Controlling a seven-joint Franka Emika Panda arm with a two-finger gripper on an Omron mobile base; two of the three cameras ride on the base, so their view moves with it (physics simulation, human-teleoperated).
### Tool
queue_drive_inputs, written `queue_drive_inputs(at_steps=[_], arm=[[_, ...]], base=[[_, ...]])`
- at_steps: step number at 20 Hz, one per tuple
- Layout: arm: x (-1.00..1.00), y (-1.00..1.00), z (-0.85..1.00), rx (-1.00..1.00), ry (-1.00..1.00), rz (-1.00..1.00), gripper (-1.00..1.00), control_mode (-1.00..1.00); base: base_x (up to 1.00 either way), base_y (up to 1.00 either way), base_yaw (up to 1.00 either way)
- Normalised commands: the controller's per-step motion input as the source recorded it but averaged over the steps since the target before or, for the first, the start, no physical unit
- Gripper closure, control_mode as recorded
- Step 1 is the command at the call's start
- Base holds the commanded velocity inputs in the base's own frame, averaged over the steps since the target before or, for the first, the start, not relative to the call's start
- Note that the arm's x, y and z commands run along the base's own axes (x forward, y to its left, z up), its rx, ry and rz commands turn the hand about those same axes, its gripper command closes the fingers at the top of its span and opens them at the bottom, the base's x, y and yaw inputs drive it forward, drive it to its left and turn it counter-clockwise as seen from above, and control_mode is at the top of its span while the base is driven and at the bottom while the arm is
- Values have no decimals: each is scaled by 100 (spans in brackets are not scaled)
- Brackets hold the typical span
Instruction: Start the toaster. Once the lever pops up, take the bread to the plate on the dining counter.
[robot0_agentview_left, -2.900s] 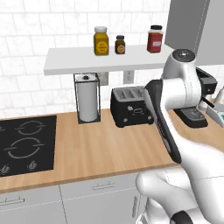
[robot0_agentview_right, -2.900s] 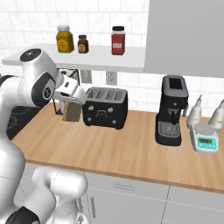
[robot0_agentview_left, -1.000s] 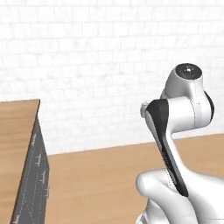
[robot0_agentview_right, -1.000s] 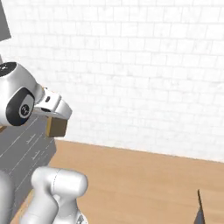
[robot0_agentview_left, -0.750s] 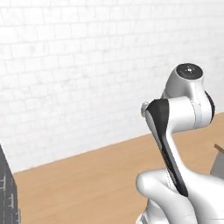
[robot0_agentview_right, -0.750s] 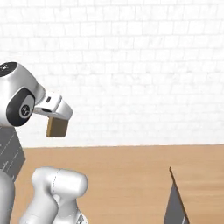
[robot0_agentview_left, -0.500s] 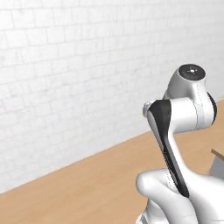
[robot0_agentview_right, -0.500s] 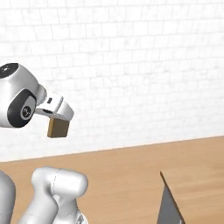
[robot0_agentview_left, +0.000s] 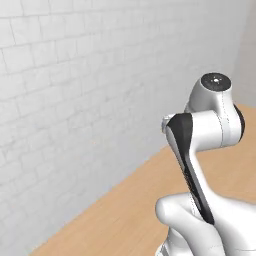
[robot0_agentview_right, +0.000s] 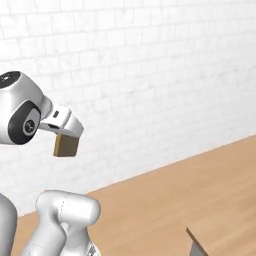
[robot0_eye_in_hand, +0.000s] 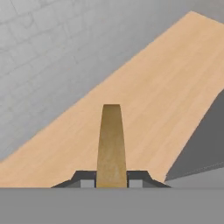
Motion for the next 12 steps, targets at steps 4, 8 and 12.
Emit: queue_drive_inputs(at_steps=[4,8,12], arm=[[0,0,0,0,0,0,100,100],[0,0,0,0,0,0,100,100],[0,0,0,0,0,0,100,100]], base=[[57,0,-64],[58,0,-64],[67,4,-61]])
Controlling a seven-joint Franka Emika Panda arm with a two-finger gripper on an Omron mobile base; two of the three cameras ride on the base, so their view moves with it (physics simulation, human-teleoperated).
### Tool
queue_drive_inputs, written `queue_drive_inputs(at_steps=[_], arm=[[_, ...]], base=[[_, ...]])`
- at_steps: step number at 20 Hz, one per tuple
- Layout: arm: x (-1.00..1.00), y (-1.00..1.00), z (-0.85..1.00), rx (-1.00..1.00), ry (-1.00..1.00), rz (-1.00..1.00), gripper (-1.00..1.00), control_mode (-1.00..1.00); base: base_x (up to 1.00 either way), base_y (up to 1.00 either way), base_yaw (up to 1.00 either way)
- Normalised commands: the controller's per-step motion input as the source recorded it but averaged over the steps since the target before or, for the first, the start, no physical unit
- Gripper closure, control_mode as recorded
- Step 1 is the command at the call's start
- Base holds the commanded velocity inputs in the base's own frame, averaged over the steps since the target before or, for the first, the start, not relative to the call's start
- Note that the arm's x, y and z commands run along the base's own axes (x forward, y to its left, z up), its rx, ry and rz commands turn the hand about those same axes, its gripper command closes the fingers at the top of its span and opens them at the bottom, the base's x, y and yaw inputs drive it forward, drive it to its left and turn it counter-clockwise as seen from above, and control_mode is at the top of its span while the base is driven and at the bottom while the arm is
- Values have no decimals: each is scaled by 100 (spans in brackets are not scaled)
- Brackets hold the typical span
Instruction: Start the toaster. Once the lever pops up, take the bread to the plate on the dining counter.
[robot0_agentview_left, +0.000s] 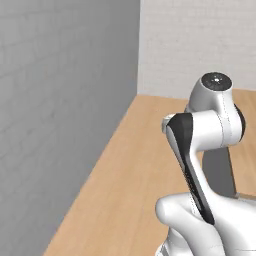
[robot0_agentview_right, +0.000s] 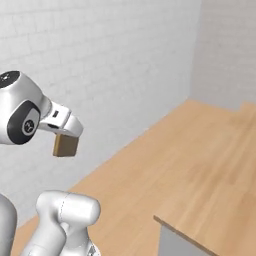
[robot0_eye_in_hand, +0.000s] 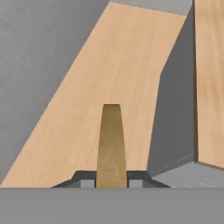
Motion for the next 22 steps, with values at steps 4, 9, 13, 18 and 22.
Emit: queue_drive_inputs(at_steps=[4,9,13,18,22], arm=[[0,0,0,0,0,0,100,100],[0,0,0,0,0,0,100,100],[0,0,0,0,0,0,100,100],[0,0,0,0,0,0,100,100],[0,0,0,0,0,0,100,100]], base=[[62,37,-55],[76,47,-50],[91,47,-44],[100,26,-33],[100,14,-22]])
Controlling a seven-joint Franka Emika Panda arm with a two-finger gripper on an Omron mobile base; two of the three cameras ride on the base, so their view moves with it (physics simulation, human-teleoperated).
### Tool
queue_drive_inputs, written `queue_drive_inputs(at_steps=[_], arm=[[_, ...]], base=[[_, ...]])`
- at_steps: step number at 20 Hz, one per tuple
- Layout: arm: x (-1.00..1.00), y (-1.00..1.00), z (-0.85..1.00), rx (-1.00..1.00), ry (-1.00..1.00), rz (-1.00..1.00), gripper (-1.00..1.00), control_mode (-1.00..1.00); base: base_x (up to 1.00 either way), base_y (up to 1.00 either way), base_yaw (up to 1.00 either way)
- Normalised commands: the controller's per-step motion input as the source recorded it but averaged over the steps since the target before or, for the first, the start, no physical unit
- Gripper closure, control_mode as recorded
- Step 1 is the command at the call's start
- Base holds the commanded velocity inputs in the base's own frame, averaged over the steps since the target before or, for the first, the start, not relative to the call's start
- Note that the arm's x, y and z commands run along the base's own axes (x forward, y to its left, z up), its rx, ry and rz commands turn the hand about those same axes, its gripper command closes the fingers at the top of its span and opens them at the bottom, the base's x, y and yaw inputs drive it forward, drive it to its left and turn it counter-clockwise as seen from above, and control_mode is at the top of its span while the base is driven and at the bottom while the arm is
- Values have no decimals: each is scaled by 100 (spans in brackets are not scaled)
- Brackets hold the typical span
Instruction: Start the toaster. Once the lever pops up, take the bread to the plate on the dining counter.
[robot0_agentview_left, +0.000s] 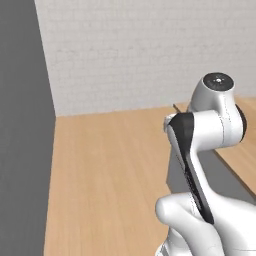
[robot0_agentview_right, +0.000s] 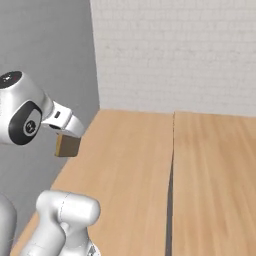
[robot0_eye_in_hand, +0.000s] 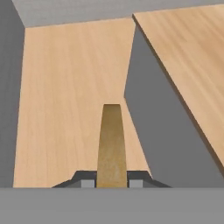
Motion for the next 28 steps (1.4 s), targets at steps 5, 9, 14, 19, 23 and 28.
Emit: queue_drive_inputs(at_steps=[5,9,14,19,23,28], arm=[[0,0,0,0,0,0,100,100],[0,0,0,0,0,0,100,100],[0,0,0,0,0,0,100,100],[0,0,0,0,0,0,100,100],[0,0,0,0,0,0,100,100],[0,0,0,0,0,0,100,100]], base=[[100,19,-20],[100,28,-20],[100,27,-21],[100,28,-21],[100,31,-23],[92,36,-26]])
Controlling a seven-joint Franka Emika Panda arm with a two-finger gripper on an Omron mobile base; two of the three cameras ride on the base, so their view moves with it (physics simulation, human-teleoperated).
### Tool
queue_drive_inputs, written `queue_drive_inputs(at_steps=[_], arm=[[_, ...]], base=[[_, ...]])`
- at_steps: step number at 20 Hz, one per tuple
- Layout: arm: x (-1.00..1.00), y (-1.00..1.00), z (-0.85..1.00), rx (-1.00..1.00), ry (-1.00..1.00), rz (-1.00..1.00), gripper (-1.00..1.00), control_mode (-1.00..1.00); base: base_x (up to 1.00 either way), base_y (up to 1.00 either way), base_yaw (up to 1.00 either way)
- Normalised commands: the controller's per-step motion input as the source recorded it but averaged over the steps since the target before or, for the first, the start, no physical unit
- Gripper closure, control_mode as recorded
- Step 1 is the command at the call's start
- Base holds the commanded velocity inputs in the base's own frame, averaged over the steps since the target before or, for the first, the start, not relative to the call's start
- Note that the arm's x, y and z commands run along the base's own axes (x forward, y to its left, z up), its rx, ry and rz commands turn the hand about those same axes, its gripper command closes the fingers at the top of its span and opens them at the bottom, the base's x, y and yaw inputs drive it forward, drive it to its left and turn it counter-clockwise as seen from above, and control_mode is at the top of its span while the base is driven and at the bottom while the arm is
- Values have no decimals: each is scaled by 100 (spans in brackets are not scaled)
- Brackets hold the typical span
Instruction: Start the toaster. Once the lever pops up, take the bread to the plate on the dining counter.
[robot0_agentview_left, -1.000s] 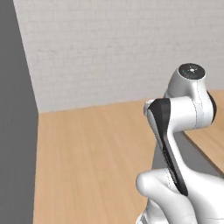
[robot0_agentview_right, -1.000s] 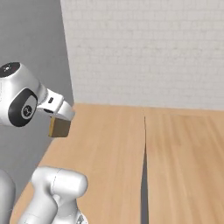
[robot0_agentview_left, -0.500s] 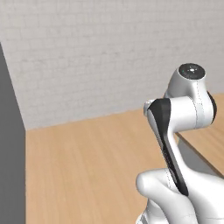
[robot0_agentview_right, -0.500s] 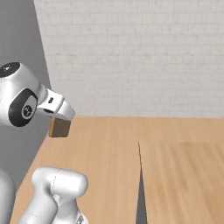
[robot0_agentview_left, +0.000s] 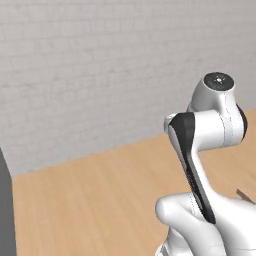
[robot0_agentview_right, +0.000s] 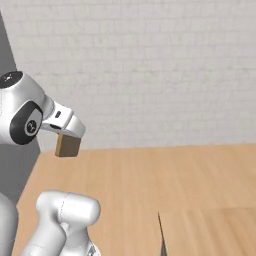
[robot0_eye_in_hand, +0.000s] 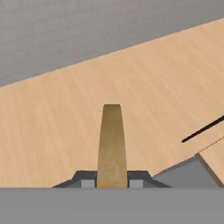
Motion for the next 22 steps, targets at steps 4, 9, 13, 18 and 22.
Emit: queue_drive_inputs(at_steps=[4,9,13,18,22], arm=[[0,0,0,0,0,0,100,100],[0,0,0,0,0,0,100,100],[0,0,0,0,0,0,100,100],[0,0,0,0,0,0,100,100],[0,0,0,0,0,0,100,100]], base=[[89,35,-36],[86,28,-46],[76,20,-54],[69,18,-59],[68,21,-60]])
